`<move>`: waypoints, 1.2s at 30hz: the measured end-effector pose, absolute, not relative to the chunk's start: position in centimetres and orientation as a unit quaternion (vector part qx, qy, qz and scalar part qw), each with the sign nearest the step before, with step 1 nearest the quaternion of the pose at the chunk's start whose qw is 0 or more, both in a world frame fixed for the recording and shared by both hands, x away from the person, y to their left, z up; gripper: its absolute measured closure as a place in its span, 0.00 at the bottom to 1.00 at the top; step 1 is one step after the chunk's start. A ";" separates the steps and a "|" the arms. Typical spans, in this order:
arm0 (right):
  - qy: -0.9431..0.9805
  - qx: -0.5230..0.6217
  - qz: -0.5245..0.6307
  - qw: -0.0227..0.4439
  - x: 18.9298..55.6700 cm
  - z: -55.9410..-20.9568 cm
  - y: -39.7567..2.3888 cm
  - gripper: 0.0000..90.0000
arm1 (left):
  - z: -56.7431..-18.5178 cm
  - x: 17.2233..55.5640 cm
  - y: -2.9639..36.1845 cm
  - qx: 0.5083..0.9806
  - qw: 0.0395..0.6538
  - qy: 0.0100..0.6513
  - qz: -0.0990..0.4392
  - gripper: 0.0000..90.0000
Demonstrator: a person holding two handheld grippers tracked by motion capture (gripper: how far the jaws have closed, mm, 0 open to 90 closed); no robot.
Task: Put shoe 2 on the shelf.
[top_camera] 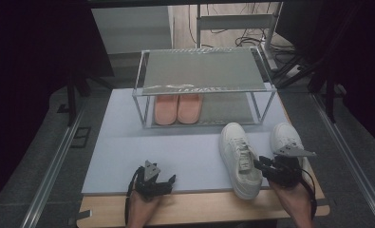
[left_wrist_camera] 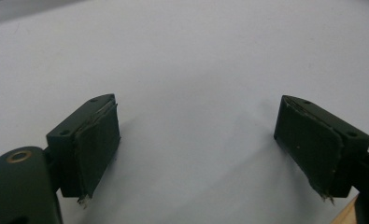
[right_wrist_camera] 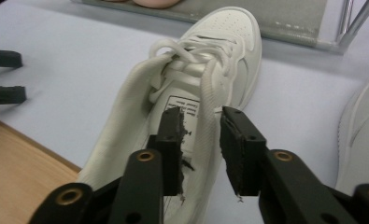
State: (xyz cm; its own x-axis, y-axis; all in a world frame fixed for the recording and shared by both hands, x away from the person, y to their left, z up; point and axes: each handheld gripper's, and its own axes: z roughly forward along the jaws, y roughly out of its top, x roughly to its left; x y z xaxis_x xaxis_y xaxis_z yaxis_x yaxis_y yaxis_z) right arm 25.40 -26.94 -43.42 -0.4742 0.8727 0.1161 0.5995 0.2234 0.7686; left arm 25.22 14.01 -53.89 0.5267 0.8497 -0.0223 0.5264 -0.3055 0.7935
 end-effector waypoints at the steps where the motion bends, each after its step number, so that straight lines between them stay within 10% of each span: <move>1: 0.764 0.484 0.389 0.177 25.7 -43.5 -26.8 0.73 | -53.9 25.2 14.0 0.781 0.391 0.440 0.206 0.16; 36: 0.706 0.553 0.440 0.051 28.6 -44.4 -27.1 0.90 | -53.9 25.2 14.0 0.782 0.390 0.440 0.206 0.16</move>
State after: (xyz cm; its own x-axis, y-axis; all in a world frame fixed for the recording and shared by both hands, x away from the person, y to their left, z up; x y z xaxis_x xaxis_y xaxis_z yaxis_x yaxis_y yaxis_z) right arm 28.62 -27.05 -44.40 -0.3825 0.8258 0.4144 0.7361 0.0013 0.6769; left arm 25.22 14.04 -53.87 0.5279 0.8490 -0.0201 0.5270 -0.3090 0.7917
